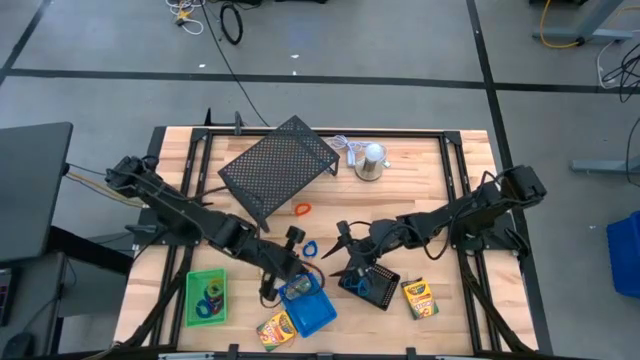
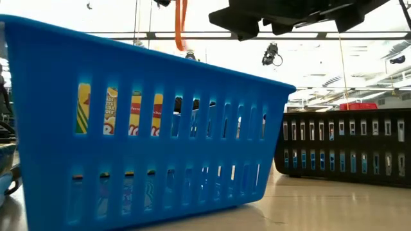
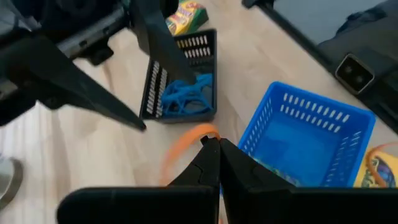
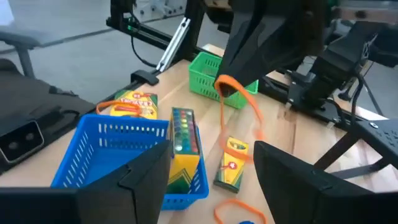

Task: Pick & Place Office Desk Supplies
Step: Put the orange rubber band into the black bin

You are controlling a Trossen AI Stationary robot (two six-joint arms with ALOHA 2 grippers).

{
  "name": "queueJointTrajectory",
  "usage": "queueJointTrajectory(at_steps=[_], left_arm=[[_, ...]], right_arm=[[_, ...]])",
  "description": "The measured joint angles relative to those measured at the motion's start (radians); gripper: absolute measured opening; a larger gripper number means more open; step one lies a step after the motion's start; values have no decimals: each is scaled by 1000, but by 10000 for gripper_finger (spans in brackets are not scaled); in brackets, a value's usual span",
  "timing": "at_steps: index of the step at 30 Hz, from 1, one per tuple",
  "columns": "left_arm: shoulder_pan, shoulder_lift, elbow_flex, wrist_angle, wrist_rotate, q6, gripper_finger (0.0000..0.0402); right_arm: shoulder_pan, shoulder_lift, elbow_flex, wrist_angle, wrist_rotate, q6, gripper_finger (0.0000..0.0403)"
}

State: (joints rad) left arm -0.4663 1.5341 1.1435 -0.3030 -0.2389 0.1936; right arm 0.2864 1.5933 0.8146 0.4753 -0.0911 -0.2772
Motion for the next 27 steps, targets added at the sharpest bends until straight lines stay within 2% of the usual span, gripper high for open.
queueJointTrajectory(at_steps=[4,8,12,27], left_arm=[[28,18,1,38,51,15,1],[48,30,1,58,97,37,1],[61,44,-1,77,112,56,1],[98,51,1,159,163,121,1]], right_arm=[[-15,7,0,23,-1,-4,238],[-33,7,0,38,-46,5,238],[-45,12,0,39,-86,10,238],[-45,24,1,61,-122,18,238]])
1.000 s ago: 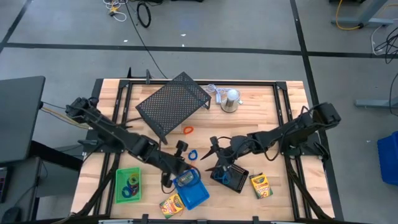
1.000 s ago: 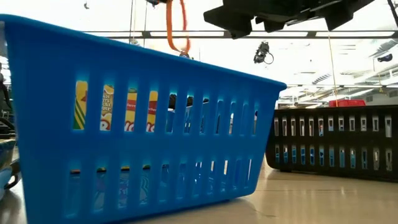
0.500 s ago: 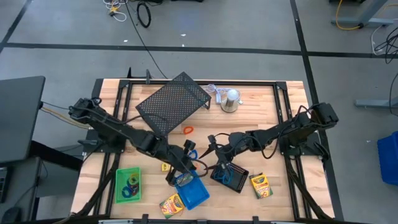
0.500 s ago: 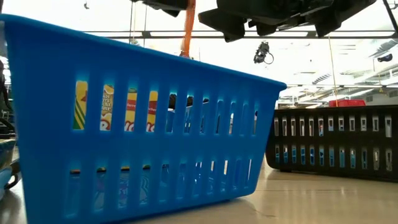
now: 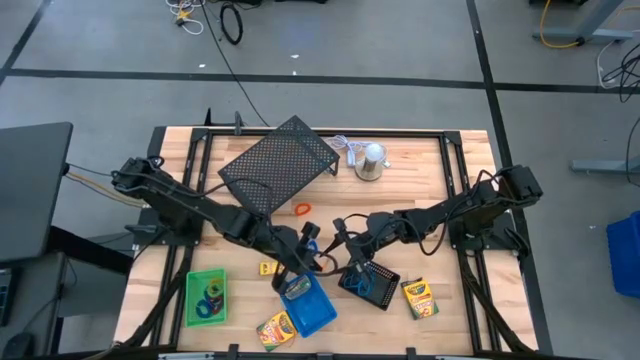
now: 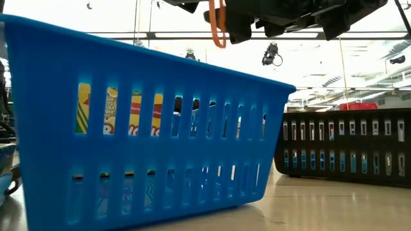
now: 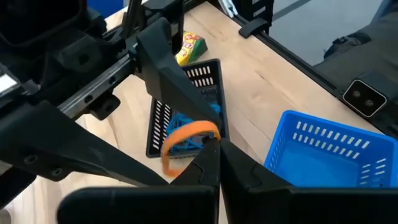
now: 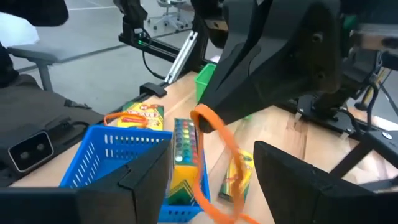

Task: Pick & Place Office Desk Supplies
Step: Put the orange rubber band into the black bin

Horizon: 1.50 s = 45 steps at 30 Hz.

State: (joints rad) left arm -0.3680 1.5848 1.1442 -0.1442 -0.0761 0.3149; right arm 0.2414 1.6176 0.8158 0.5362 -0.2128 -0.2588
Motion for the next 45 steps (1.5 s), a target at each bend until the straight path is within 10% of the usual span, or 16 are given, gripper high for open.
queueJointTrajectory(at_steps=[7,18,45], left_arm=[[10,0,0,5,10,3,1],[21,0,0,34,42,23,1],[19,-237,-120,61,-37,36,52]], right_arm=[[0,4,0,24,-5,3,209],[0,4,0,22,-6,-43,12],[134,3,0,-246,187,102,1]])
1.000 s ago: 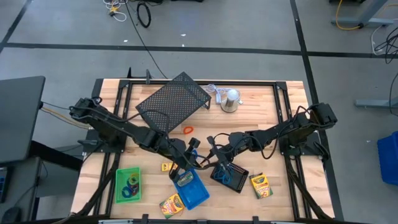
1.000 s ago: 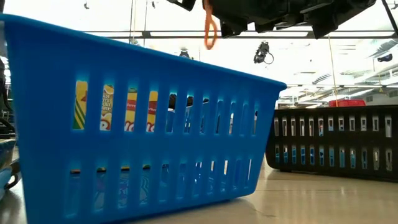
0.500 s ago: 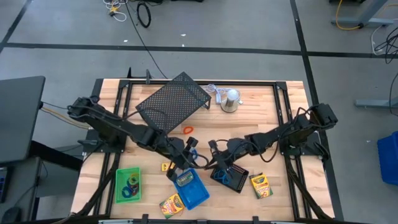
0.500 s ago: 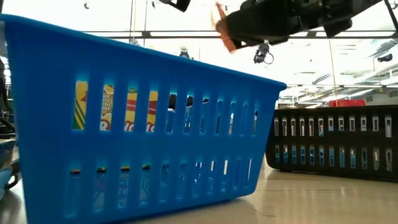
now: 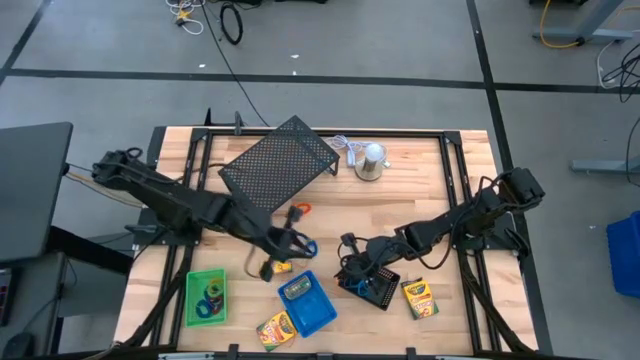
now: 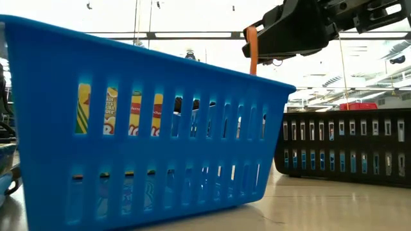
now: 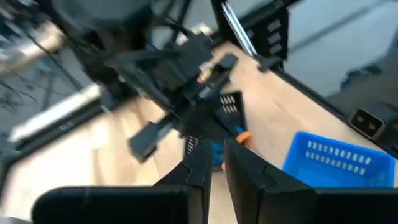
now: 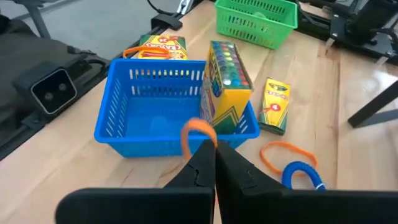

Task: Pick & Place Office Desk Supplies
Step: Put the orange rubber band into the black bin

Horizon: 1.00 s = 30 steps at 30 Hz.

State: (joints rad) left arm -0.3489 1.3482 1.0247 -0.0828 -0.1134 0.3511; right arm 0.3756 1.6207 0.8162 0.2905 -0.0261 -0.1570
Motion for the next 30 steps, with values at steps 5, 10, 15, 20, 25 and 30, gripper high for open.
queueJointTrajectory(at_steps=[5,10,15,20,25,30], left_arm=[[12,-225,-245,195,-87,-33,52],[8,-411,-502,364,-163,-139,52],[9,-481,-668,458,-206,-221,52],[6,-466,-716,481,-219,-262,52],[-5,-439,-718,477,-219,-264,52],[-11,-431,-717,477,-218,-262,52]], right_arm=[[16,-10,0,-9,7,17,0],[26,-64,10,-117,40,43,0],[25,-111,69,-391,58,115,0],[26,-111,119,-630,56,196,0],[25,-106,120,-719,21,269,0],[27,-58,110,-715,0,284,0]])
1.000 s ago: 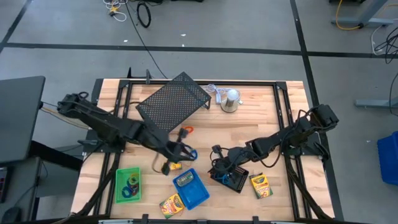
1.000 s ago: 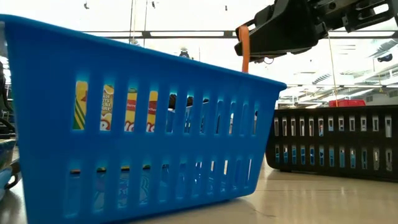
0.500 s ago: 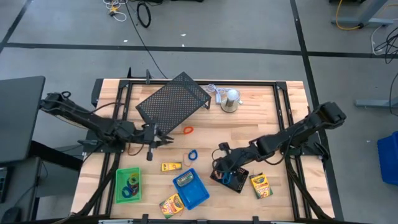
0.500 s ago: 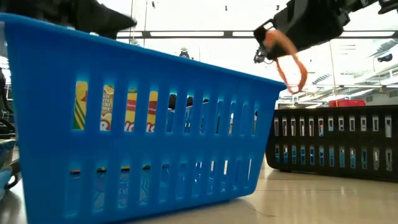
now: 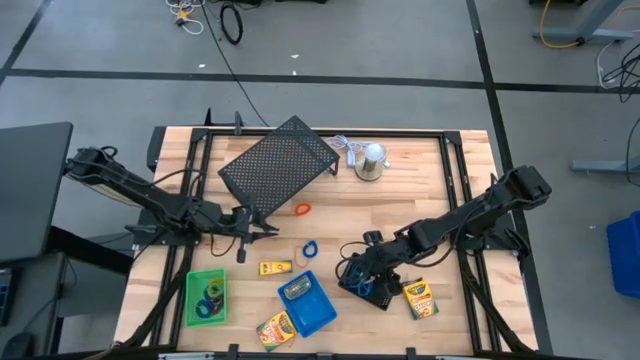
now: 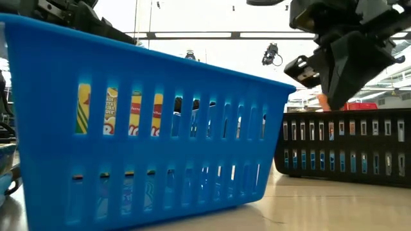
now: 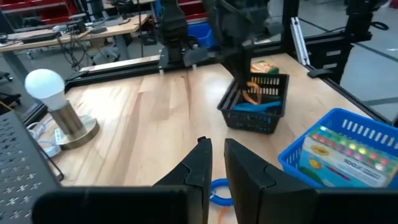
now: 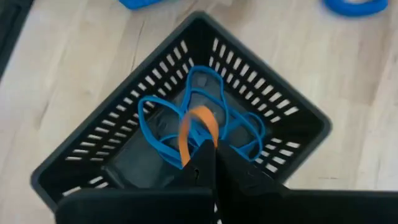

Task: Pick & Place Office Desk Supplies
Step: Put the orange rubber band into the black bin

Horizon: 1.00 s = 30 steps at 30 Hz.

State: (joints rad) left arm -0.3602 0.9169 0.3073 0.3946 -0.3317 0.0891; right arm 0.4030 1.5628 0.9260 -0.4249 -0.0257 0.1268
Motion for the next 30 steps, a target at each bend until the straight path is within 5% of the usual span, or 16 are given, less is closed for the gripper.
queueJointTrajectory(at_steps=[5,19,30], left_arm=[[-1,0,0,0,26,-12,52],[-27,0,1,-32,44,-40,52],[-27,0,1,-48,44,-47,52]], right_arm=[[0,10,0,13,-1,-8,30],[0,9,0,21,-35,16,208],[45,8,43,-89,43,11,215]])
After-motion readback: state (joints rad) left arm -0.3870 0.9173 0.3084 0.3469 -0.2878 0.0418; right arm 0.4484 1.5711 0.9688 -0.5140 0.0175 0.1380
